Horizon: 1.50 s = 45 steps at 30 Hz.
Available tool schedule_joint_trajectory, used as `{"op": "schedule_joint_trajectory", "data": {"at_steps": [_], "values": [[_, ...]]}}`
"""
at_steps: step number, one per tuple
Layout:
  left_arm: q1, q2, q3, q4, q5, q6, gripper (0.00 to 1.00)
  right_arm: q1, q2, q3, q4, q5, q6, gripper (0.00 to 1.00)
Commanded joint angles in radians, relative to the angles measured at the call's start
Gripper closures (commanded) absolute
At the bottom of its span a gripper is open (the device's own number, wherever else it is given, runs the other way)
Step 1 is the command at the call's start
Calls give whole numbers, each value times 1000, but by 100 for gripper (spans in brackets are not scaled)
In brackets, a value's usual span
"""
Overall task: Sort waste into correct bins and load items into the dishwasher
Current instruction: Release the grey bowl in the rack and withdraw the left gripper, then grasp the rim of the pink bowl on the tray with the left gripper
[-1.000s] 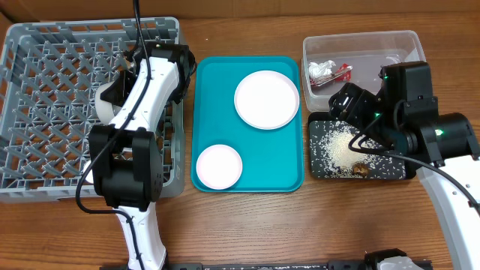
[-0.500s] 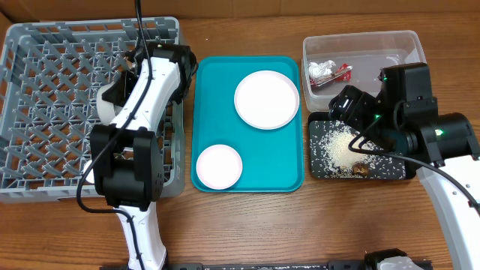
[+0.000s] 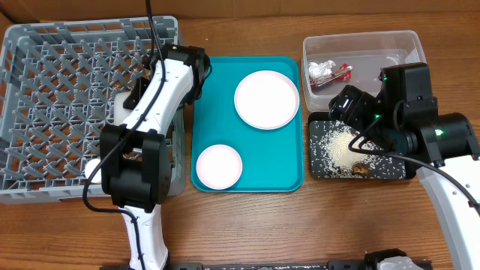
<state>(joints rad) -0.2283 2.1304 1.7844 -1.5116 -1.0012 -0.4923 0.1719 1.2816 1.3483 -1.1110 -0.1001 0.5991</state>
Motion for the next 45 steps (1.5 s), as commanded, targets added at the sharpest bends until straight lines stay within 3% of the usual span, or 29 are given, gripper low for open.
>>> {"op": "schedule_joint_trajectory", "data": {"at_steps": [1,7,11,15,17,21,23,29,36,45], "values": [[-11,6,-8,-5,101,-6,74,-1,-23,13,5,2,3,0],[-26,-43,16,-24,204,0,62,-1,-23,13,5,1,4,0],[-48,-167,55,-1,339,63,44,-1,-23,13,5,2,4,0],[-54,-316,84,66,593,199,29,-1,-23,13,5,2,4,0],[-54,-386,85,94,744,241,28,-1,-23,13,6,2,4,0],[-54,-489,85,74,1040,336,29,-1,-23,13,6,2,4,0],[-54,-508,77,7,1099,306,37,-1,-23,13,5,1,4,0],[-82,-507,-115,9,1086,224,41,-1,-23,13,6,2,4,0],[-139,-500,-536,347,969,72,47,-1,-23,13,5,1,4,0],[-139,-460,-774,645,915,58,62,-1,-23,13,9,2,4,0]]}}
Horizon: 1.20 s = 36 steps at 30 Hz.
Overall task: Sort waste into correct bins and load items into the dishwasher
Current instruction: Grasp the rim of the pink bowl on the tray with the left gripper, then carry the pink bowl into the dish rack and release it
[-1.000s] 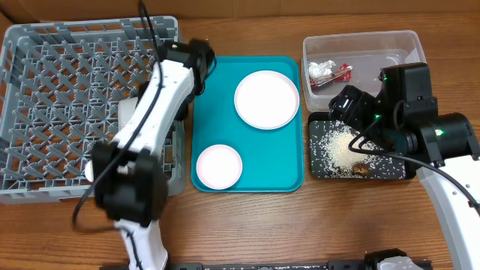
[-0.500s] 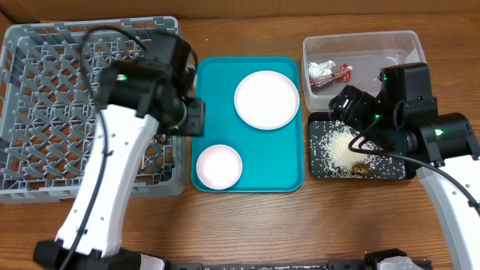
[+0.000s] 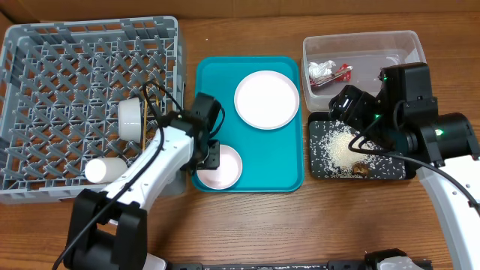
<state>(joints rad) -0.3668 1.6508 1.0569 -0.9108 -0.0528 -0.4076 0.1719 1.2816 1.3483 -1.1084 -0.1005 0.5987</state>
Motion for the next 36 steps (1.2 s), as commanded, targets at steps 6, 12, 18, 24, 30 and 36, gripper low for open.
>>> {"op": "schedule_joint_trajectory", "data": {"at_steps": [6,12,18,24,30,36], "values": [[-6,25,-64,94,61,-11,91,-1,-23,13,6,2,4,0],[-5,13,-13,69,177,58,96,-1,-23,13,6,2,4,0],[45,-103,214,-127,31,63,96,-1,-23,13,6,2,4,0],[111,-229,414,-245,-526,97,96,-1,-23,13,7,2,4,0],[171,-250,417,-241,-1035,180,96,-1,-23,13,6,2,4,0],[317,-184,416,-227,-1098,220,96,-1,-23,13,6,2,4,0]]}}
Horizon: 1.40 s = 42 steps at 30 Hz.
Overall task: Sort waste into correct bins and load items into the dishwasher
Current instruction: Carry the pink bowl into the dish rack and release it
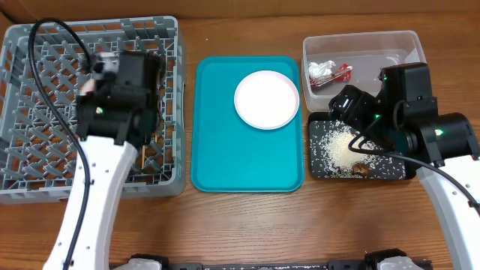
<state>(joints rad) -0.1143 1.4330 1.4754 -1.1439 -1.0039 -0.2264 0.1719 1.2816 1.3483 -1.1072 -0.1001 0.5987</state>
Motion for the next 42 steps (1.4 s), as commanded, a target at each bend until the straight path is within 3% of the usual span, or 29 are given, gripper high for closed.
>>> {"op": "schedule_joint_trajectory", "data": {"at_steps": [1,6,12,18,21,29,42], "values": [[92,48,-3,13,-151,39,96,-1,-23,13,5,2,4,0],[214,130,-3,84,-156,40,96,-1,-23,13,6,2,4,0],[287,257,-3,175,-154,122,96,-1,-23,13,6,2,4,0],[293,381,-3,203,-206,127,96,-1,-23,13,4,2,4,0],[297,425,-3,257,-270,186,96,-1,-23,13,-1,2,4,0],[297,474,-3,398,-211,278,96,-1,-23,13,-2,2,4,0],[223,536,-3,361,-158,272,95,-1,-23,13,13,2,4,0]]}}
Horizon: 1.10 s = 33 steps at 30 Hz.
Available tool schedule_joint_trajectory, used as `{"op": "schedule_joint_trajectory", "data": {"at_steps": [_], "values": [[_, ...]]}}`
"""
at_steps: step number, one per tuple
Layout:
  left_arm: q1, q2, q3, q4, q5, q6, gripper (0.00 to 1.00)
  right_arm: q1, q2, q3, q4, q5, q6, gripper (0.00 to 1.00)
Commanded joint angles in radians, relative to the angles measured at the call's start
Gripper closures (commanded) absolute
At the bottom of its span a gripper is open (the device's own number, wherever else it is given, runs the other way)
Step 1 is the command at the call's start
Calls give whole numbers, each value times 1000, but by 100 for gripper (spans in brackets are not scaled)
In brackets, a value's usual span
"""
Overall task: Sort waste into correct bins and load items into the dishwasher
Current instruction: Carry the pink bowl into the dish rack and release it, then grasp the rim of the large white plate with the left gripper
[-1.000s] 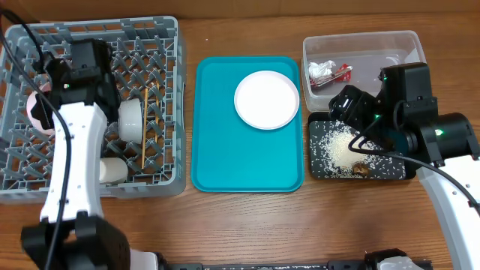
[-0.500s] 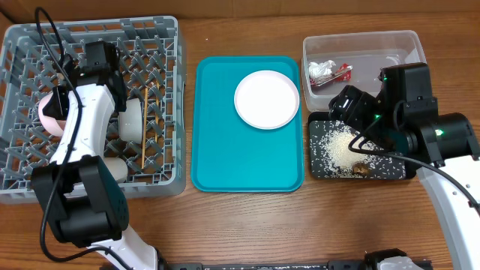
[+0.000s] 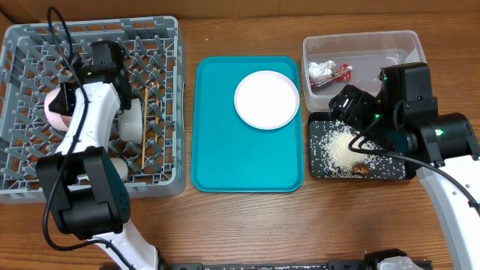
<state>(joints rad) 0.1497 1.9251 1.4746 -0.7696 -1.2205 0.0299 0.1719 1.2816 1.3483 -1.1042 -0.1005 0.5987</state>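
Note:
My left gripper (image 3: 61, 105) reaches to the left side of the grey dish rack (image 3: 161, 45). A small pink-white bowl (image 3: 51, 109) stands on edge at its fingertips, and the gripper looks shut on it, though the arm covers the fingers. A white plate (image 3: 266, 100) lies on the teal tray (image 3: 225, 161). My right gripper (image 3: 346, 103) hovers over the black tray (image 3: 390, 171) of spilled rice (image 3: 337, 146); its jaws are not clear from above.
In the rack a white cup (image 3: 132, 120) lies beside wooden chopsticks (image 3: 144, 131), and a second cup is partly under my left arm. A clear bin (image 3: 405, 45) at the back right holds crumpled wrappers (image 3: 326, 71). A brown scrap (image 3: 361, 169) sits on the black tray.
My left arm has moved from the rack's middle to its left side, and the small bowl now shows on edge at the gripper. The right arm has not moved.
The left gripper was first at the rack's right rim, with the small bowl and plate on the teal tray. Then it was down at the bowl. Then the bowl was gone from the tray and the arm was over the rack. Now the bowl is at the rack's left.

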Motion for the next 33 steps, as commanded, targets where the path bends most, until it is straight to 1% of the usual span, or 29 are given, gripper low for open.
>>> {"op": "schedule_joint_trajectory", "data": {"at_steps": [1,5,8,9,12,14,16,18,19,21,22,25,26,27,31,32,33], "values": [[-54,44,-2,-16,58,16,94,-1,-23,13,12,2,4,0],[-91,44,-2,-47,58,16,87,-1,-23,13,25,2,4,0],[-106,42,-2,-87,58,14,72,-1,-23,13,25,2,4,0],[-111,39,-2,-99,58,-2,67,-1,-23,13,25,2,4,0],[-124,11,-1,-147,71,-95,60,-1,-23,13,24,2,4,0],[-127,-32,1,-190,119,-143,58,-1,-23,13,23,2,4,0],[-127,-82,4,-216,191,-142,54,-1,-23,13,21,2,4,0],[-127,-137,11,-228,264,-142,46,-1,-23,13,21,2,4,0],[-127,-172,18,-235,315,-134,42,-1,-23,13,21,2,4,0],[-130,-240,37,-256,429,-130,31,-1,-23,13,21,2,4,0],[-133,-279,51,-269,500,-130,27,-1,-23,13,21,2,4,0],[-147,-370,89,-301,673,-131,22,-1,-23,13,21,2,4,0],[-155,-405,101,-300,782,-131,19,-1,-23,13,20,2,4,0],[-162,-427,107,-298,882,-132,0,-1,-23,13,18,2,4,0],[-185,-489,108,-271,1435,-131,0,-1,-23,13,15,2,4,0],[-192,-488,108,-258,1527,-131,1,-1,-23,13,14,2,4,0],[-204,-481,106,-245,1600,-132,7,-1,-23,13,14,2,4,0]]}}
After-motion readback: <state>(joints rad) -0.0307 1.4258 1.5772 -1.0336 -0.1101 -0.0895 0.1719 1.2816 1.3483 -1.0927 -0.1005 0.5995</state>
